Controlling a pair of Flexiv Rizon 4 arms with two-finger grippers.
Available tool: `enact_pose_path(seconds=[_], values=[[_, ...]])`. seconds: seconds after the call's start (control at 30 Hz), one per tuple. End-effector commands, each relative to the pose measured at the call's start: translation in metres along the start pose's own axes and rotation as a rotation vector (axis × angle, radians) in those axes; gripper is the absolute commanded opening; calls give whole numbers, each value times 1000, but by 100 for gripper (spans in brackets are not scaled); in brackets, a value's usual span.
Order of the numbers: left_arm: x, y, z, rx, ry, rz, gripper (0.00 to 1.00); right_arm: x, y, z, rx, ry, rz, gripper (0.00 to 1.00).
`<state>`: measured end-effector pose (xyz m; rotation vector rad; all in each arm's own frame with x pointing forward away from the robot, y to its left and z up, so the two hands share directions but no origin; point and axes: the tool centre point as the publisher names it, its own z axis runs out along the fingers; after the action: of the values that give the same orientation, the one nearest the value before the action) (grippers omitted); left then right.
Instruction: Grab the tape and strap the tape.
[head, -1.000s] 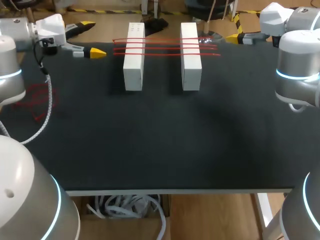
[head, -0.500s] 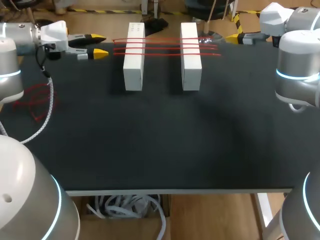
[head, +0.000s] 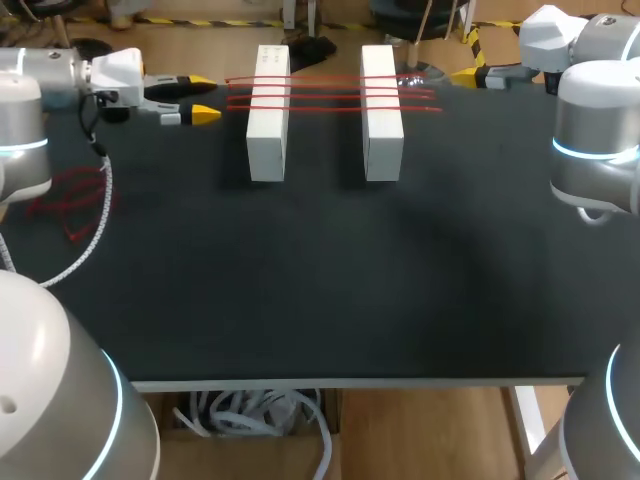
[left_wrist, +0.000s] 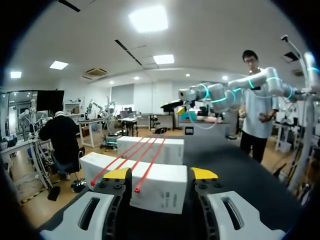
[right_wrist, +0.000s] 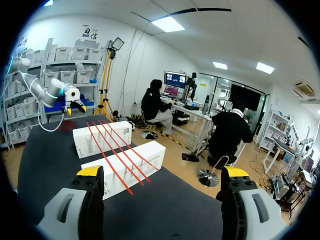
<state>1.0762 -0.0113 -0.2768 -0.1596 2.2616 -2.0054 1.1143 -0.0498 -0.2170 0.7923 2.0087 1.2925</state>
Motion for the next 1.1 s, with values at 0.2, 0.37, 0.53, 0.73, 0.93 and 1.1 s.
enact_pose_path(seconds=[0.2,0.37,0.53,0.73,0.93,1.1], values=[[-13,14,8,10,47,-2,45,0,0,0,1,1,0,100],[-16,18,11,14,54,0,44,0,0,0,1,1,0,100],[-18,21,13,17,60,2,43,0,0,0,1,1,0,100],[-21,26,14,6,67,-6,39,0,0,0,1,1,0,100],[-23,31,17,6,73,-9,41,0,0,0,1,1,0,100],[-25,35,19,7,78,-13,43,0,0,0,1,1,0,100]])
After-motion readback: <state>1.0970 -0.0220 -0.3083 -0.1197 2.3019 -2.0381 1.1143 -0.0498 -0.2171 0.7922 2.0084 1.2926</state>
